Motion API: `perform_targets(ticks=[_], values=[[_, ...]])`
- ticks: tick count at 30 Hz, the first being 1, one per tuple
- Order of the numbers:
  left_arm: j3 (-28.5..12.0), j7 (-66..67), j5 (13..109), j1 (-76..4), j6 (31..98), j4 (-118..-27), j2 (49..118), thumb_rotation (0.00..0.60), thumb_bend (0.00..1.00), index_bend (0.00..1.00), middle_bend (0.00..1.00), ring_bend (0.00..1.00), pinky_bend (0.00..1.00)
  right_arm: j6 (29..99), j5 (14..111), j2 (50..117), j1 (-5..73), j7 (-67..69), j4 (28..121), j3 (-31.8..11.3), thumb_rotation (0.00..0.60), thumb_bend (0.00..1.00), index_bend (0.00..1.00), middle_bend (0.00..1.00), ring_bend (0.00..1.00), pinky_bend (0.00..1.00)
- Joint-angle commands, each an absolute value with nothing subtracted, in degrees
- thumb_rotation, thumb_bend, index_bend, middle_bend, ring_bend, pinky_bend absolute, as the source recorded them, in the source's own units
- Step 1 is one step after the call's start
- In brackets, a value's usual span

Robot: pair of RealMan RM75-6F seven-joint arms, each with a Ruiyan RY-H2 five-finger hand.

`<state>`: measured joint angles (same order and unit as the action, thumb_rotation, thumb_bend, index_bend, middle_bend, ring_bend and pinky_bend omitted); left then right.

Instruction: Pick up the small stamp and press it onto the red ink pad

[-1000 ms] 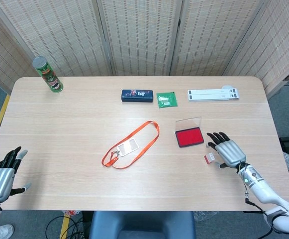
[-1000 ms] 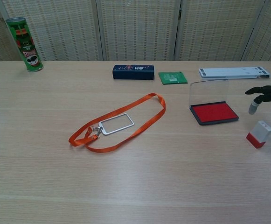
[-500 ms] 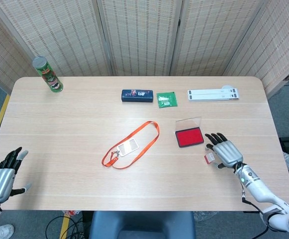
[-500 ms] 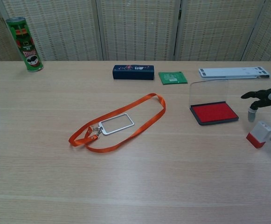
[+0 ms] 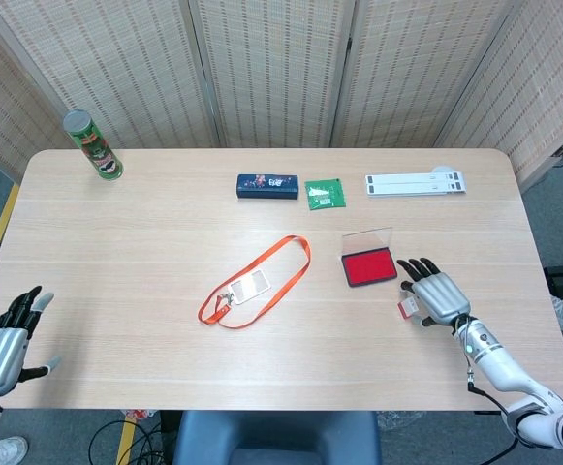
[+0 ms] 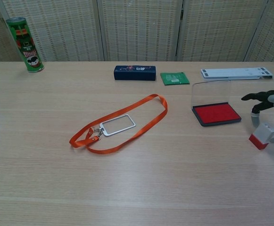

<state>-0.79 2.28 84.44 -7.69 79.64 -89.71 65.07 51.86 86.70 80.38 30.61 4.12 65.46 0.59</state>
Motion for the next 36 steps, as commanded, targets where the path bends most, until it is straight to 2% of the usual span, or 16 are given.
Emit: perform_targets(ticks=[1,10,16,19,20,24,27,30,36], values=[[-0.76,2.14,84.66,-7.63,79.86,-89.7,65.02,0.6,0.2,0.04,0.0,0.0,0.25,51.79,86.5,80.63,30.71,3.9,65.25,0.58,0.6,0.22,0.43,0.0,0.0,0.0],[-0.69,1.8,84.99,-7.6,80.02,-89.39,65.07,0.6,0.2,0.03,0.0,0.0,0.25,52.82,85.65,81.31,30.51,2.26,64.95,0.17,0.6,0.24,0.55,0.03,0.0,0.0],[-0.67,1.68,84.96,-7.54,80.06,-89.44,64.99,0.6,0.2,0.03,0.0,0.0,0.25,55.43,85.99,81.04,30.21,2.45,65.66,-0.52,0.6,0.25,0.62,0.22,0.0,0.0],[-0.61,1.6,85.08,-7.53,80.07,-89.51,64.96,0.6,0.2,0.03,0.0,0.0,0.25,56.52,86.15,79.5,30.34,1.64,68.09,-1.04,0.6,0.25,0.63,0.38,0.07,0.0],[-0.6,1.54,85.14,-7.53,80.1,-89.54,64.95,0.6,0.2,0.03,0.0,0.0,0.25,56.93,86.3,78.98,30.39,1.11,68.91,-1.18,0.6,0.25,0.63,0.44,0.13,0.03],[-0.55,1.38,85.24,-7.46,80.2,-89.61,64.84,0.6,0.2,0.03,0.0,0.0,0.25,58.17,86.42,77.11,30.58,-1.35,72.65,-1.84,0.6,0.25,0.68,0.71,0.44,0.45],[-0.51,1.1,85.24,-7.47,80.09,-89.71,64.7,0.6,0.2,0.03,0.0,0.0,0.25,58.18,85.83,76.37,30.83,-3.63,74.76,-2.33,0.6,0.25,0.76,0.87,0.62,0.66],[-0.54,0.85,85.14,-7.5,79.97,-89.74,64.57,0.6,0.2,0.03,0.0,0.0,0.25,57.11,84.77,75.95,31.43,-4.92,76.33,-2.86,0.6,0.27,0.84,0.98,0.74,0.78],[-0.55,0.39,85.11,-7.57,79.78,-89.87,64.4,0.6,0.2,0.03,0.0,0.0,0.25,52.54,79.58,75.21,33.64,-8.74,79.12,-5.06,0.6,0.29,0.89,1.0,0.82,0.85]])
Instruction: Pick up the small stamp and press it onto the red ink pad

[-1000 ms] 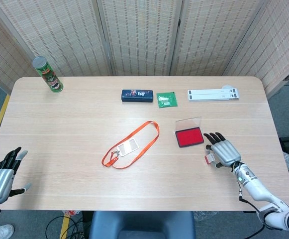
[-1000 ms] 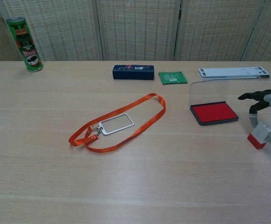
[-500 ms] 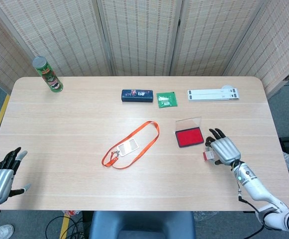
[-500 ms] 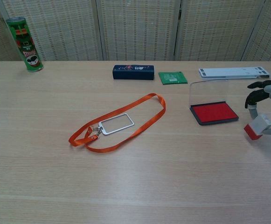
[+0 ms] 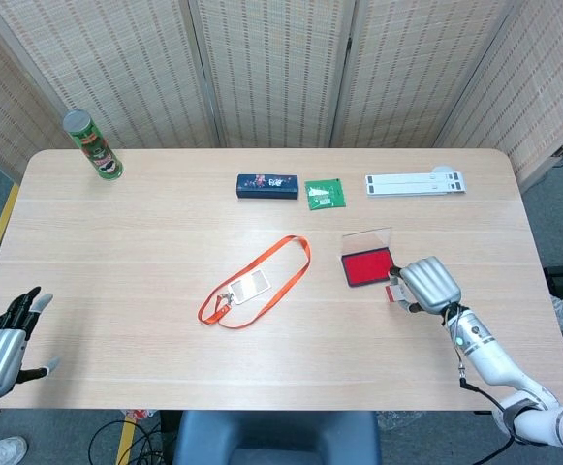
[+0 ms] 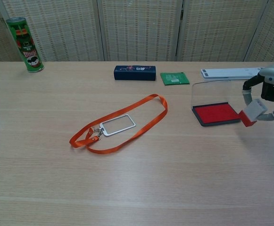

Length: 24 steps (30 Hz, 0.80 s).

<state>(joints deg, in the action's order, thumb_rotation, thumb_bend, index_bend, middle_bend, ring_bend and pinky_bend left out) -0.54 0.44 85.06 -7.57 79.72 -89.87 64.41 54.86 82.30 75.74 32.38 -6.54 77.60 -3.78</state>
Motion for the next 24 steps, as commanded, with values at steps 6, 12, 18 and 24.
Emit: perform_targets(ticks=[6,12,18,24], values=[[-0.34,-0.36,85.96,-7.33,80.53,-90.08,64.09,0.6,0.2,0.03,0.0,0.0,0.25,47.78,71.07,74.41,36.27,-15.39,81.86,-7.46,0.6,0.29,0.91,1.0,0.83,0.85],[-0.1,-1.73,86.6,-7.18,80.84,-90.43,63.49,0.6,0.2,0.03,0.0,0.0,0.25,46.5,64.6,76.08,38.35,-19.08,80.83,-9.27,0.6,0.3,0.93,1.0,0.83,0.85],[0.13,-2.64,87.06,-7.22,80.72,-90.49,63.08,0.6,0.2,0.03,0.0,0.0,0.25,43.89,59.85,79.13,40.95,-20.77,76.68,-9.9,0.6,0.3,0.93,1.0,0.83,0.85],[0.15,-4.45,87.34,-6.97,81.27,-90.52,62.48,0.6,0.2,0.03,0.0,0.0,0.25,42.86,56.47,82.58,43.0,-22.11,72.61,-10.23,0.6,0.31,0.93,1.0,0.83,0.85]])
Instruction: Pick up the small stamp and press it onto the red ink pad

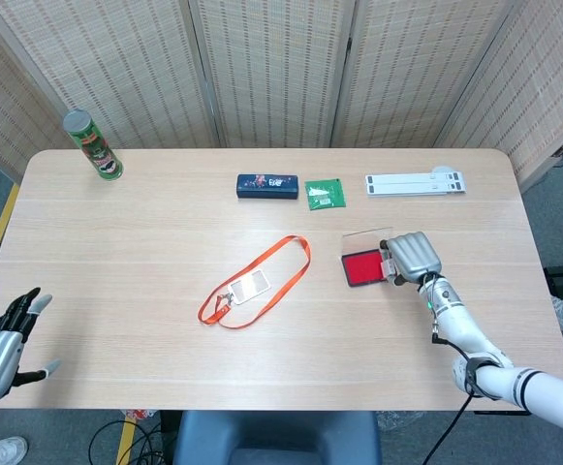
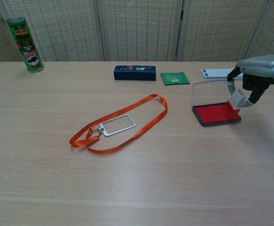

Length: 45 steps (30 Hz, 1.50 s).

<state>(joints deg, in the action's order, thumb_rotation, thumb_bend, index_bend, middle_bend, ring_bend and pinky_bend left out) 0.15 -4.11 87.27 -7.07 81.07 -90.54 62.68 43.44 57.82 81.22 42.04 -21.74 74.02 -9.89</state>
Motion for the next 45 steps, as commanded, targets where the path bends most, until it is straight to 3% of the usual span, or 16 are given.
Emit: perform_targets(ticks=[1,36,45], values=[[0.15,-4.55,87.39,-6.93,81.35,-90.5,62.43,0.6,0.2,0.03,0.0,0.0,0.25,42.73,56.11,82.96,43.25,-22.07,72.16,-10.33,0.6,0.31,0.93,1.0,0.83,0.85],[0.74,-4.87,89.35,-6.21,83.12,-90.81,62.18,0.6,0.2,0.03,0.0,0.0,0.25,39.88,52.0,91.47,47.27,-24.41,60.84,-7.75,0.6,0.31,0.94,1.0,0.83,0.85],[0.61,-4.78,89.26,-6.12,83.33,-90.62,62.27,0.6,0.2,0.03,0.0,0.0,0.25,42.63,54.11,88.13,46.33,-22.27,65.89,-8.7,0.6,0.31,0.94,1.0,0.83,0.85]])
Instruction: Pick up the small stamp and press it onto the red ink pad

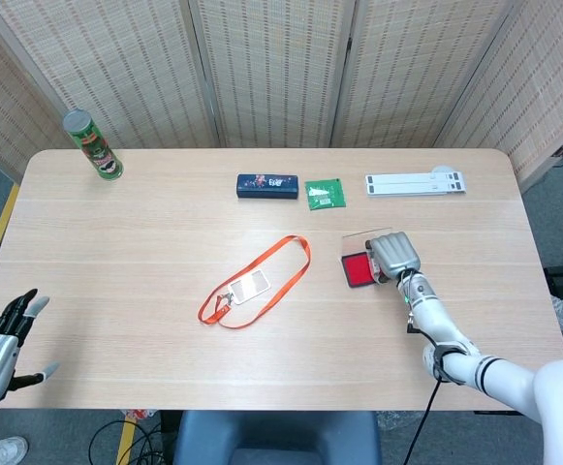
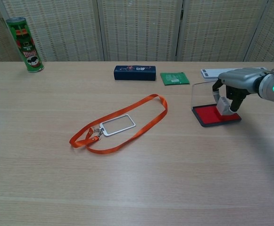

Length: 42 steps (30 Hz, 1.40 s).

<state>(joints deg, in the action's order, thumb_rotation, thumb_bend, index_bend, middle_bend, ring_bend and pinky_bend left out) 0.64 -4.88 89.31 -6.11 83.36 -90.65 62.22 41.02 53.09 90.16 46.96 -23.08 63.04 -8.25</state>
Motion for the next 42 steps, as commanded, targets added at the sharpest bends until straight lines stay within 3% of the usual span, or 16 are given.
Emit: perform_targets(ticks=[1,13,23,42], values=[[0.59,-4.66,89.21,-6.15,83.27,-90.6,62.33,0.6,0.2,0.03,0.0,0.0,0.25,43.27,54.38,87.34,46.07,-22.23,67.07,-8.74,0.6,0.31,0.94,1.0,0.83,0.85],[0.3,-2.85,88.34,-6.7,82.02,-90.83,63.17,0.6,0.2,0.03,0.0,0.0,0.25,48.65,58.99,79.8,41.71,-22.62,80.79,-5.2,0.6,0.31,0.94,1.0,0.83,0.85],[0.44,-2.2,88.48,-6.6,82.16,-90.9,63.37,0.6,0.2,0.03,0.0,0.0,0.25,47.55,61.49,82.28,40.75,-22.14,78.29,-2.65,0.6,0.31,0.94,1.0,0.83,0.85],[0.38,-2.36,88.28,-6.69,81.95,-90.91,63.32,0.6,0.2,0.03,0.0,0.0,0.25,44.49,61.79,84.84,41.05,-21.04,73.62,-2.57,0.6,0.29,0.92,0.97,0.8,0.84]])
